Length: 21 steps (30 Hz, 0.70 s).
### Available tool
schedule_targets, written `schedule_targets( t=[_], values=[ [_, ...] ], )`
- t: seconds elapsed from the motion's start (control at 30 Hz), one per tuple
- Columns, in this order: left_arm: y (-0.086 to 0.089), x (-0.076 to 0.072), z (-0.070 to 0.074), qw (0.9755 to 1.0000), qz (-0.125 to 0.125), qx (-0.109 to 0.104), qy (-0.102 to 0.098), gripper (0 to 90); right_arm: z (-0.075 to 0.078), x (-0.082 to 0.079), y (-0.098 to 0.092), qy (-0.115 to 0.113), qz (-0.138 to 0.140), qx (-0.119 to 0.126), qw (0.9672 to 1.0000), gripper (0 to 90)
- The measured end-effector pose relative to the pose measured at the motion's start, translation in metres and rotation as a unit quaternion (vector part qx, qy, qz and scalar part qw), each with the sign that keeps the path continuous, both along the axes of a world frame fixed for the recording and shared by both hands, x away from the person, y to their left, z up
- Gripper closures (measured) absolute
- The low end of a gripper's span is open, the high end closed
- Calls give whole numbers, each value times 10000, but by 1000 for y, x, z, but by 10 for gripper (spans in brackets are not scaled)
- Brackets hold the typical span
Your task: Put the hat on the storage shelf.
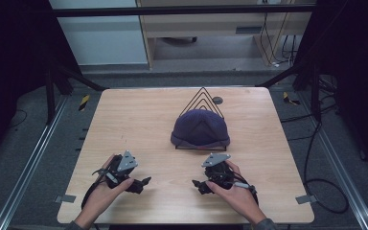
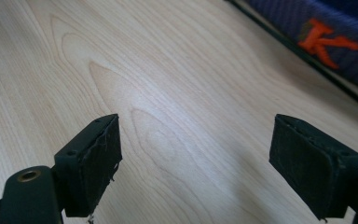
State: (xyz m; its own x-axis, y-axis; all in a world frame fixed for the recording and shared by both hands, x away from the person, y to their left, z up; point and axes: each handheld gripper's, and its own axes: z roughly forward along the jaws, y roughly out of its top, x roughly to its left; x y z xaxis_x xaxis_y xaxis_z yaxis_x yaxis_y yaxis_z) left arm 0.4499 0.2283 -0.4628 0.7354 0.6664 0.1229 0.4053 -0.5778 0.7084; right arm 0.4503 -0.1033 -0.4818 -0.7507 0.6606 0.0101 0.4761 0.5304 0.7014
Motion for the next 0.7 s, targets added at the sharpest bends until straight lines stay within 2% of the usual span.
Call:
schedule_targets(
  t=[0.1, 0.23, 0.27, 0.37, 0.4, 0.43, 0.47, 0.7],
  values=[
    [10, 6, -11, 9997, 244, -15, 92, 55, -10, 2, 10, 68, -4, -66, 10000, 165],
    [18, 10, -25, 9991, 358, -96, 221, 56, -19, 3, 18, 103, -21, -109, 9999, 156],
    [20, 10, -28, 9990, 369, -102, 242, 56, -23, 2, 20, -14, -46, -131, 9999, 135],
    [22, 12, -37, 9980, 471, -237, 334, 57, -24, 1, 22, -50, -84, -107, 9999, 119],
    [22, 13, -41, 9978, 499, -244, 348, 57, -25, 1, 22, -99, -105, -55, 9999, 107],
    [22, 13, -43, 9978, 515, -245, 349, 57, -30, 0, 22, -232, -157, 120, 9995, 94],
    [23, 12, -45, 9972, 555, -357, 339, 41, -30, -1, 21, -263, -177, 133, 9994, 95],
    [23, 11, -46, 9971, 608, -348, 312, 31, -30, -3, 22, -256, -210, 141, 9994, 95]
  ],
)
